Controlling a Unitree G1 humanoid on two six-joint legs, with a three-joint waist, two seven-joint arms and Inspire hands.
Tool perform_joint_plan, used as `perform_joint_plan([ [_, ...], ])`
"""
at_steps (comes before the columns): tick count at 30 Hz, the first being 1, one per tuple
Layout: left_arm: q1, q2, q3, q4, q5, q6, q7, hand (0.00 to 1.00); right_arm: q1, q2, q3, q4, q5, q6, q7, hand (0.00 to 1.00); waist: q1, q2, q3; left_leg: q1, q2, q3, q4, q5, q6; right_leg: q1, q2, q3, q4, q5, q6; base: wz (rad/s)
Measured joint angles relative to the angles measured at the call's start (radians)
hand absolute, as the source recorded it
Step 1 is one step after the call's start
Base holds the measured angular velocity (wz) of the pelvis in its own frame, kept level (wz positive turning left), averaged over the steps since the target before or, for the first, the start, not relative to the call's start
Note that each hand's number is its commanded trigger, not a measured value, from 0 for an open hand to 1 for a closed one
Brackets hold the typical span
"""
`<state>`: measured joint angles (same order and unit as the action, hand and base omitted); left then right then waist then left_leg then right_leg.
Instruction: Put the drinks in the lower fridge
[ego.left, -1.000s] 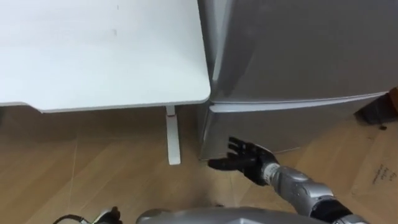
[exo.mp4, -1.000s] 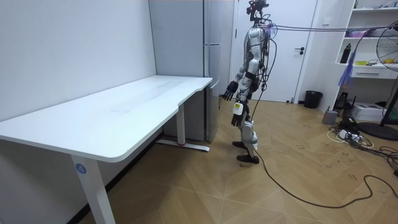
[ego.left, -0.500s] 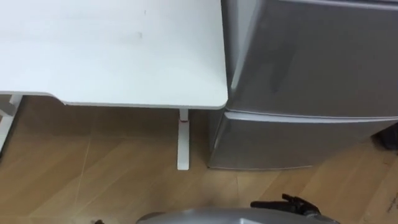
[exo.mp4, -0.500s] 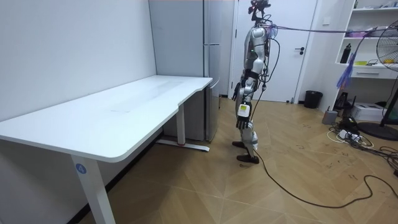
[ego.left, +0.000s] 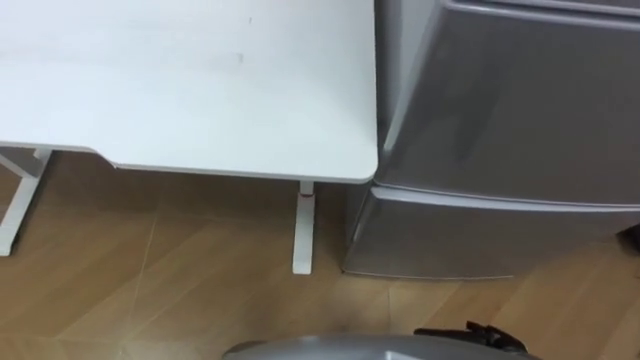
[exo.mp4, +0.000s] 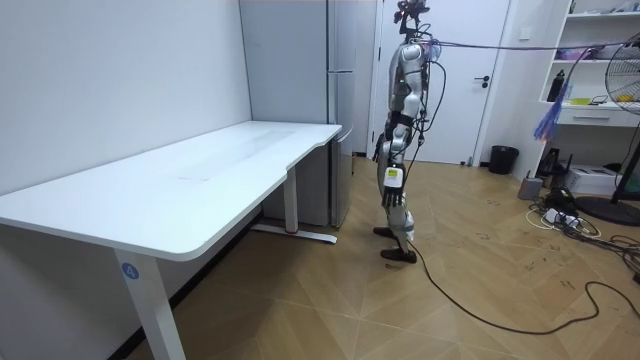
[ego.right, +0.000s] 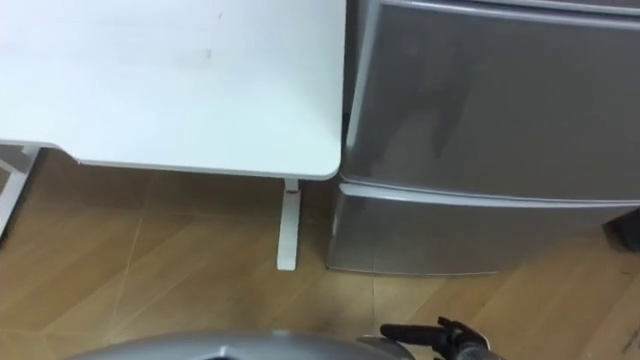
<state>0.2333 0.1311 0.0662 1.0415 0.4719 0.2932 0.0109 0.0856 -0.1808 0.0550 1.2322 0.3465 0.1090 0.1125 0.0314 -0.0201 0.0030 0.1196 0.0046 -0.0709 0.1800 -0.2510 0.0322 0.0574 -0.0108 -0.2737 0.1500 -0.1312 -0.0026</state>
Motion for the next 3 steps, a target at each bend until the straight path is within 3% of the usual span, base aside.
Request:
perform_joint_plan([
  [3,-0.003,0.0,0.0,0.0,0.0,-0.006,-0.003,0.0,-0.007,0.0,0.0,0.012,-0.001,0.001,0.004,0.0,0.0,-0.004,0.0024,0.002,0.0,0.0,-0.001,0.0,0.0,0.001,0.0,0.0,0.0,-0.001,0.0,0.0],
])
